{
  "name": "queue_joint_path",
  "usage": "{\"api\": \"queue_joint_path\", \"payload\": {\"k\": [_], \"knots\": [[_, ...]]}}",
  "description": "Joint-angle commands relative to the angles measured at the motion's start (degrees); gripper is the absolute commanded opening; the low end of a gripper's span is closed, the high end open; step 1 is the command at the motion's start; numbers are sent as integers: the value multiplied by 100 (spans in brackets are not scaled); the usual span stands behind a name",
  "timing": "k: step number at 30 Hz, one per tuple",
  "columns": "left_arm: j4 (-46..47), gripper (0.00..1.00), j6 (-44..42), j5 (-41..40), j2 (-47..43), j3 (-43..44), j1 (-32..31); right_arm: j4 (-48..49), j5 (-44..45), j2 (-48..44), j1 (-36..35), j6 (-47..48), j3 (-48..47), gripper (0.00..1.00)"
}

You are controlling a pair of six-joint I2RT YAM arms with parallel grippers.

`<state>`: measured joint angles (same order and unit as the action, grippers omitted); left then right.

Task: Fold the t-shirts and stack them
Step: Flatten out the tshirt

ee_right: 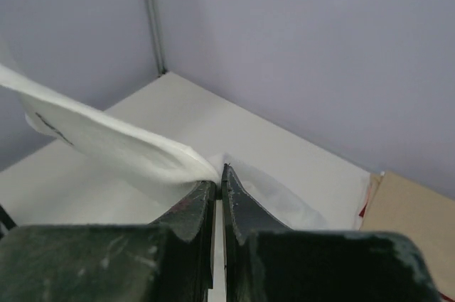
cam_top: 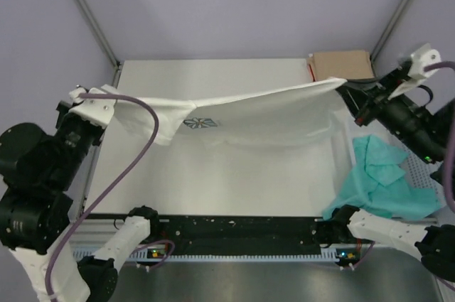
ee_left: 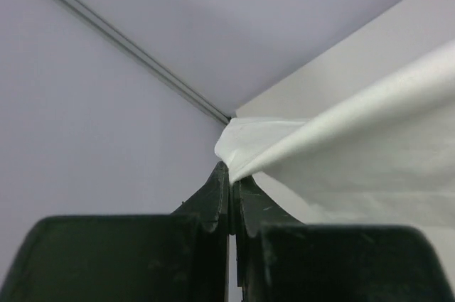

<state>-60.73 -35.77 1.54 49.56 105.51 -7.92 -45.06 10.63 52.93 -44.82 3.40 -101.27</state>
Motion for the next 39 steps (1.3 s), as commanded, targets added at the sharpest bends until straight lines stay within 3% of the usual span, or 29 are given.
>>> {"api": "queue_joint_path", "payload": {"k": [1, 4, 10, 14, 18, 21, 24, 29, 32, 36, 39], "knots": [[-773, 0, 88, -567, 124, 959, 19, -644, -1192, -80, 52, -251, -603, 0], [-941, 0, 123, -628, 185, 1733, 19, -653, -1783, -195, 52, -505, -814, 0], [-537, 0, 62, -1112, 545, 2701, 19, -645, -1811, -37, 52, -534, -1219, 0], [-177, 0, -26, -1209, 1098, 2799, 19, -627, -742, 357, 52, -192, -1456, 0], [367, 0, -88, -1235, 1696, 2291, 19, -583, 543, 1139, 52, 537, -1483, 0], [938, 0, -115, -1183, 2205, 1597, 19, -443, 836, 1886, 226, 794, -1264, 0], [1501, 0, -167, -1165, 2820, 990, 19, -110, 493, 2667, 1086, 557, -913, 0], [2266, 0, -238, -1033, 4400, 681, 89, 909, 720, 4600, 1827, 1205, -708, 0], [2627, 0, -272, -1234, 5744, 1214, 107, 1087, 809, 6154, 2029, 1400, -1742, 0], [2917, 0, -299, -1683, 7731, 2690, 168, 1279, 931, 8001, 2293, 1409, -3633, 0], [3399, 0, -430, -1902, 8568, 3221, 160, 2006, 1133, 8637, 2416, 1540, -3831, 0]]}}
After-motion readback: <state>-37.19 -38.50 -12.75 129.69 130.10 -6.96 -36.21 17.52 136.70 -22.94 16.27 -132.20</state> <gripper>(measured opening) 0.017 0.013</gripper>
